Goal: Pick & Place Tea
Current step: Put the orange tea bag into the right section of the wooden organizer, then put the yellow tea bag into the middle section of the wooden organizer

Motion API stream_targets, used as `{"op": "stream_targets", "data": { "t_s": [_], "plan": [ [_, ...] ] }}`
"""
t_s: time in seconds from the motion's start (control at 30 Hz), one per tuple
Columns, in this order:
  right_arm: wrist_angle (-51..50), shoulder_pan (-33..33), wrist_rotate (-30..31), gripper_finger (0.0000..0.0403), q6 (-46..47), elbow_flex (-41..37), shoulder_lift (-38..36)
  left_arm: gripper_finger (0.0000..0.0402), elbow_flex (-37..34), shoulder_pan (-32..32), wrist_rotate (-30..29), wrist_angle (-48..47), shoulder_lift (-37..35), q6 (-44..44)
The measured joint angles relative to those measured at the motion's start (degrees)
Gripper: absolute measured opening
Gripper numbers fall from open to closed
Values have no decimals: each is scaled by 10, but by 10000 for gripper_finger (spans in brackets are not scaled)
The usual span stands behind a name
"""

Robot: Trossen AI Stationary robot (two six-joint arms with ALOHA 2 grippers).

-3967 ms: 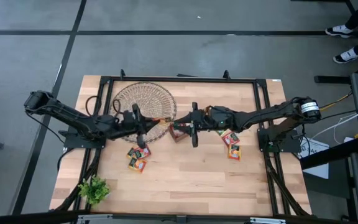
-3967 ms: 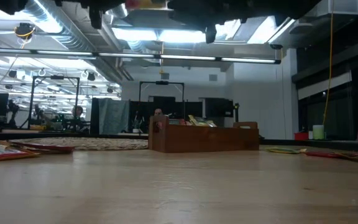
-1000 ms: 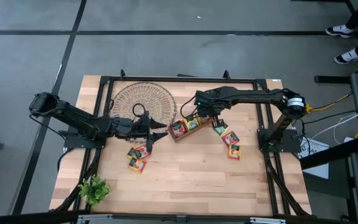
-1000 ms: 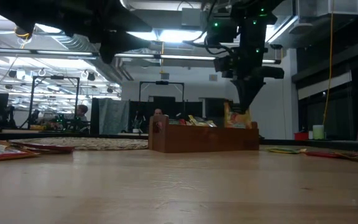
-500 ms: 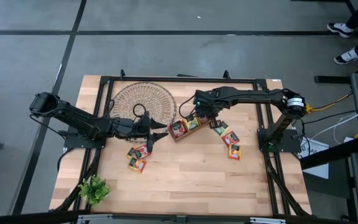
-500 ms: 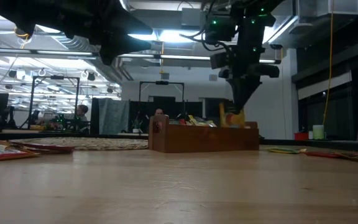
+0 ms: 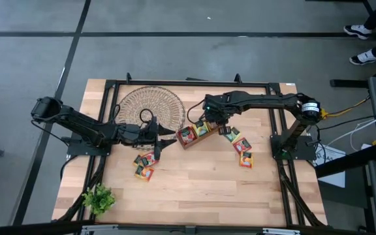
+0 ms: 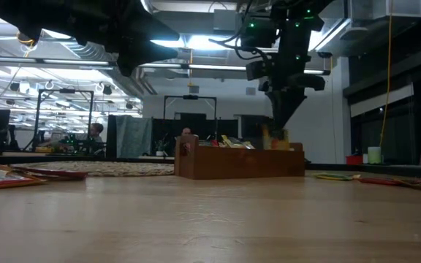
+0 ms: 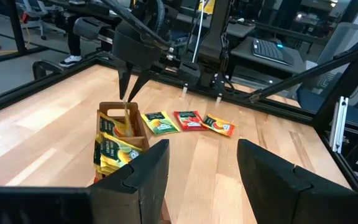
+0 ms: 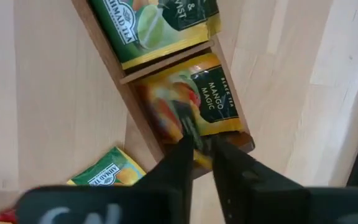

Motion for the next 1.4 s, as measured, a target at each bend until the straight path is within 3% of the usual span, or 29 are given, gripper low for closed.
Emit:
{"op": "stream_targets", "data": {
  "t_s": [0.37, 0.6, 0.87, 1.0, 1.17, 1.27, 1.4],
  "plan": [
    [9, 0, 0, 160, 38, 0, 0, 184, 0, 0, 3, 0, 0, -2],
    [-36, 26, -19, 165, 122, 0, -30, 184, 0, 0, 34, -10, 0, -16],
    [-2, 62, -41, 165, 218, -39, -89, 184, 0, 0, 67, -40, 0, -25],
    [55, 67, -31, 144, 290, -130, -122, 184, 0, 0, 67, -49, 0, -25],
    [119, 70, -30, 73, 384, -235, -149, 184, 0, 0, 67, -60, 0, -25],
    [142, 70, -29, 17, 420, -266, -152, 184, 0, 0, 66, -61, 0, -25],
    [144, 69, 11, 9, 455, -274, -149, 184, 0, 0, 58, -61, 0, -20]
  ]
}}
